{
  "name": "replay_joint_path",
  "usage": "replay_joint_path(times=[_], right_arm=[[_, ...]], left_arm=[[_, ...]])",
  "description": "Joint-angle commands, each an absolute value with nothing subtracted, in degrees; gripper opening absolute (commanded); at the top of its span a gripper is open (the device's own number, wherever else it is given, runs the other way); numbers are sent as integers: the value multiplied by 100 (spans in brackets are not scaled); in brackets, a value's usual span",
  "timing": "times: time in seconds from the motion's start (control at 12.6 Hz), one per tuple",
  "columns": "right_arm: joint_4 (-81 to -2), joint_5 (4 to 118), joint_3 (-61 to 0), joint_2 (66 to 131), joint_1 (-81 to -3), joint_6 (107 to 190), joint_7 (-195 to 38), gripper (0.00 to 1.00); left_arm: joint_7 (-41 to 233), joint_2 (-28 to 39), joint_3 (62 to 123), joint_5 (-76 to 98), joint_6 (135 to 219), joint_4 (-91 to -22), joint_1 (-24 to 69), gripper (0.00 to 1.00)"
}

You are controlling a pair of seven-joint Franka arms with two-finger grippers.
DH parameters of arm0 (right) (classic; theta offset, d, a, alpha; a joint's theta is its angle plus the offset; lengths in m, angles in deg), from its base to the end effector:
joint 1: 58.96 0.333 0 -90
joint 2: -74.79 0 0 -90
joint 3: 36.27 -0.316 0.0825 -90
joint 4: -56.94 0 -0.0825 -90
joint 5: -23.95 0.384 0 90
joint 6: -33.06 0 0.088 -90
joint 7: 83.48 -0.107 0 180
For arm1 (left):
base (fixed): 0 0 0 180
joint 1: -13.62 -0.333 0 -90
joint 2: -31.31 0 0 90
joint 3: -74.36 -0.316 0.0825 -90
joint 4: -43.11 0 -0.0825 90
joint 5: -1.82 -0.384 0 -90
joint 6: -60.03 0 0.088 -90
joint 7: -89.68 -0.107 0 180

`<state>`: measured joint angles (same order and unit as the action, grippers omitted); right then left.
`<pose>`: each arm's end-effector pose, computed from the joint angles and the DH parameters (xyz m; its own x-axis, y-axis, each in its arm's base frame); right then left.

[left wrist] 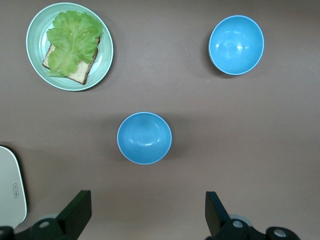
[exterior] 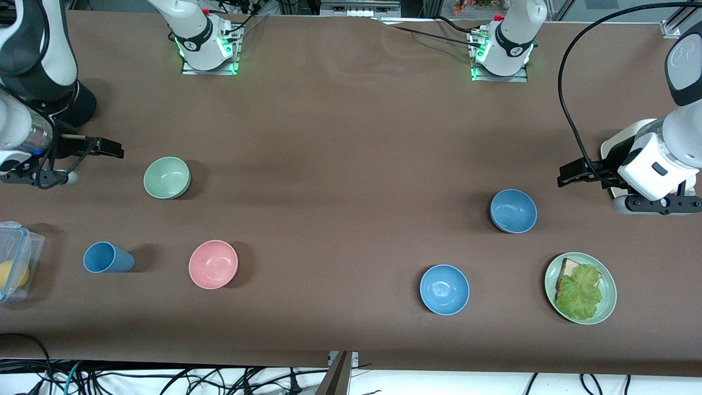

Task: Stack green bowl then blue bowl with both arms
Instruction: 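Reach the right gripper to the light green bowl and grasp its rim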

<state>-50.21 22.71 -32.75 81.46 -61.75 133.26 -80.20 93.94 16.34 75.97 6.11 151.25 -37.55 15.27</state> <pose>0.5600 -0.0629 0.4331 0.9705 -0.0472 -0.2365 -0.0453 -0.9989 0.0134 0.6297 -0.0416 0.5484 0.9964 0.0194 -0.0827 0.0257 -0.9968 0.0757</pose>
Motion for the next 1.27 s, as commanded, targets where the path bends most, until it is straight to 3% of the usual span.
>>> replay_joint_path(times=[0.0, 0.32, 0.56, 0.72, 0.95, 1.03, 1.11, 1.19], right_arm=[[-5904, 2255, -3118, 8190, -6309, 14419, -7857, 96], [-6522, 2281, -3039, 8936, -6423, 16223, -7557, 94], [-6663, 2290, -3047, 9428, -6581, 16726, -7531, 84], [-6672, 2377, -3047, 9552, -6582, 16727, -7522, 66], [-6672, 3035, -3056, 9614, -6573, 16648, -7355, 32], [-6672, 3089, -3074, 9614, -6573, 16613, -7355, 11], [-6663, 3098, -3082, 9606, -6573, 16535, -7346, 0], [-6663, 3098, -3091, 9606, -6573, 16490, -7346, 0]], left_arm=[[9293, 1540, 7603, 551, 15109, -3573, 1529, 100], [9293, 1540, 7603, 551, 15109, -3573, 1521, 100], [9293, 1540, 7603, 551, 15109, -3573, 1538, 100], [9293, 1531, 7603, 551, 15109, -3573, 1512, 100], [9293, 1531, 7594, 551, 15109, -3573, 1503, 100], [9293, 1531, 7594, 551, 15109, -3573, 1494, 100], [9293, 1531, 7594, 551, 15109, -3573, 1503, 100], [9293, 1531, 7602, 551, 15109, -3573, 1503, 100]])
